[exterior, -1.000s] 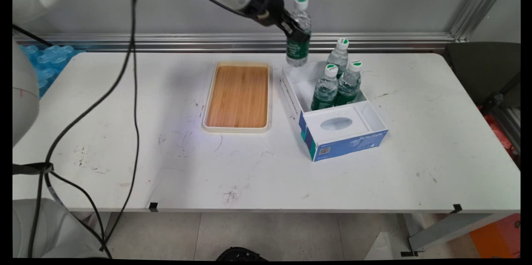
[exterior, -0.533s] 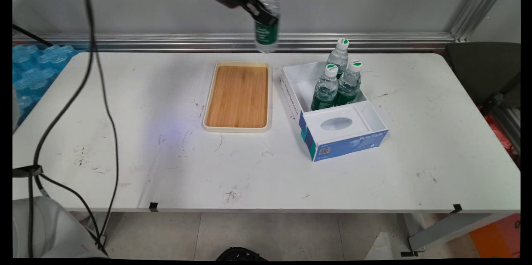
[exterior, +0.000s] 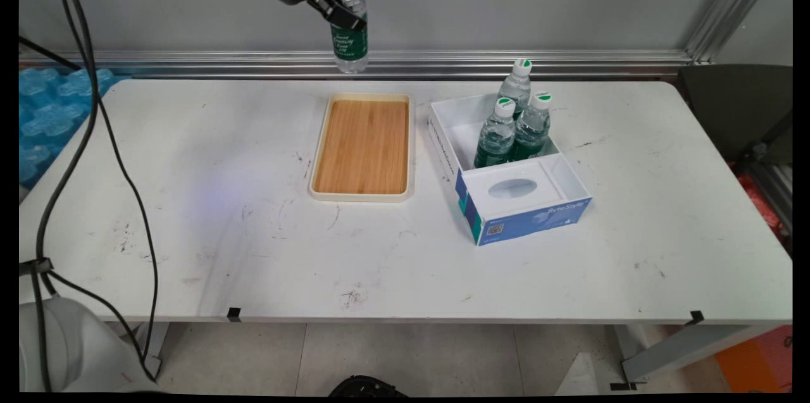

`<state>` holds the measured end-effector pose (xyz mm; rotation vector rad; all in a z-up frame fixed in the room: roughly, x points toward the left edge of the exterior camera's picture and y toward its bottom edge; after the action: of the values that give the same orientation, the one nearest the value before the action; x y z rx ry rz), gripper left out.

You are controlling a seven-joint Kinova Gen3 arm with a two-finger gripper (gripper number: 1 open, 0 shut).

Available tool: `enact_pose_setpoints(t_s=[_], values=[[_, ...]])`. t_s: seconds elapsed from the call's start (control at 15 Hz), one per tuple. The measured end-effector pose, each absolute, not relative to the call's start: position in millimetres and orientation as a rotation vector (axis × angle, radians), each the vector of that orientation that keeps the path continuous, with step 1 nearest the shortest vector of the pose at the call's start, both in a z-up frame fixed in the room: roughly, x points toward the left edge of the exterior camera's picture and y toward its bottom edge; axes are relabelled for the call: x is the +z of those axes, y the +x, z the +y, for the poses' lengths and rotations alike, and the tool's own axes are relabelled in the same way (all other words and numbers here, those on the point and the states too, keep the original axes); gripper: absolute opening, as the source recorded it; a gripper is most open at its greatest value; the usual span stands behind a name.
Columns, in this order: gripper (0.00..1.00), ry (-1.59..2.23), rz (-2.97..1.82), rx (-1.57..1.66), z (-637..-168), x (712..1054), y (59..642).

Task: Place the picked object on the tray

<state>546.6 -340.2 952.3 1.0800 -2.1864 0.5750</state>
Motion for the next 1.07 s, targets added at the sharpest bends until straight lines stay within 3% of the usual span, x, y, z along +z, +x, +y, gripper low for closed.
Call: enact_pose_setpoints(t_s=[1.07], values=[[0.00, 1.031, -2.175, 0.507, -400, 841, 540]])
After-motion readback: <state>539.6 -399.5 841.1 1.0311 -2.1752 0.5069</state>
